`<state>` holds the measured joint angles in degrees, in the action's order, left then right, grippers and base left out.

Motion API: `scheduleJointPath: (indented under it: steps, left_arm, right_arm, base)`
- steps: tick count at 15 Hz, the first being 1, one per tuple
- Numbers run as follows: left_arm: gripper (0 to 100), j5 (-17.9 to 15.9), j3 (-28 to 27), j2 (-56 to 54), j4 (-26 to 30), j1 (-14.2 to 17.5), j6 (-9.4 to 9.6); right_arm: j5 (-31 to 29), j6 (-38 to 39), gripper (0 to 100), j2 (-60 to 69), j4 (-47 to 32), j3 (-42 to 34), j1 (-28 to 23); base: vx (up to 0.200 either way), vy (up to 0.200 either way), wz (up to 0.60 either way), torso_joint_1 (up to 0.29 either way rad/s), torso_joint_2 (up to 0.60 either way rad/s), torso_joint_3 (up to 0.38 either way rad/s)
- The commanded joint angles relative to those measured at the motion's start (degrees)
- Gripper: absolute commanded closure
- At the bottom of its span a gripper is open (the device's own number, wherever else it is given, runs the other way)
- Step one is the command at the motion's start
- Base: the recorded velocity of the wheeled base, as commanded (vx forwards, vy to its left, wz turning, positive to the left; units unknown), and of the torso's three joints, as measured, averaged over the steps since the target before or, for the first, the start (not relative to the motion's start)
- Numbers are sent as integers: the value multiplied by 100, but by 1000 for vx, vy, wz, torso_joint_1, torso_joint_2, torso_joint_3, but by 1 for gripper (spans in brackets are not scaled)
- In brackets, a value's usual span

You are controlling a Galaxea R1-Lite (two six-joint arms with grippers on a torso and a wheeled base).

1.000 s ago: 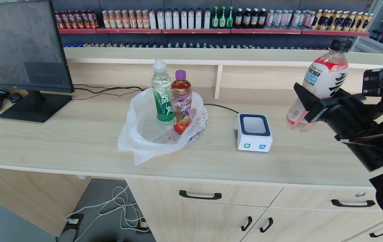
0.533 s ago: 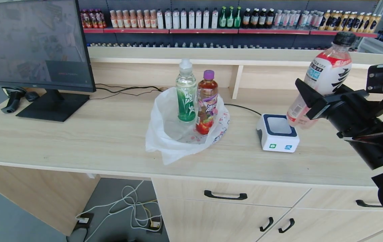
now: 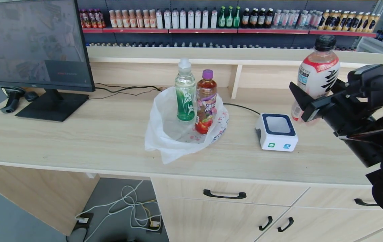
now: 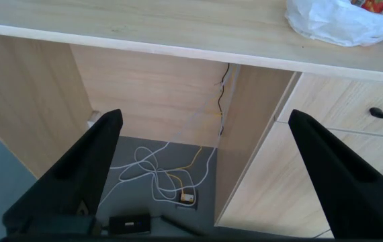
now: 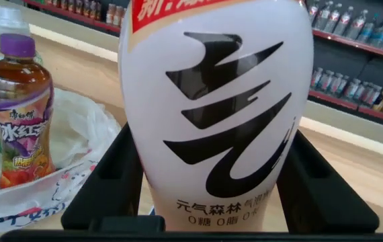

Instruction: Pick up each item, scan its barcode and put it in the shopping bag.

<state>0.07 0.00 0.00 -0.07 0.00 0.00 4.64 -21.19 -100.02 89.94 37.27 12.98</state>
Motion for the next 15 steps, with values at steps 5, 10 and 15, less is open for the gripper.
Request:
scheduleJointPath:
  steps: [5,10,15]
  left_arm:
    - [0,1,0,9,-1,0,0]
    - [0,1,0,0,-1,0,0]
    - [0,1,0,0,-1,0,0]
  right_arm:
    - [1267,-1414,100,-123,6,316,460]
    - [1619,-1731,100,123,6,158,363]
    - [2919,-2214,100,378,6,-255,-551]
  base:
    - [0,0,0,0,0,0]
    - [0,0,0,0,0,0]
    - [0,0,0,0,0,0]
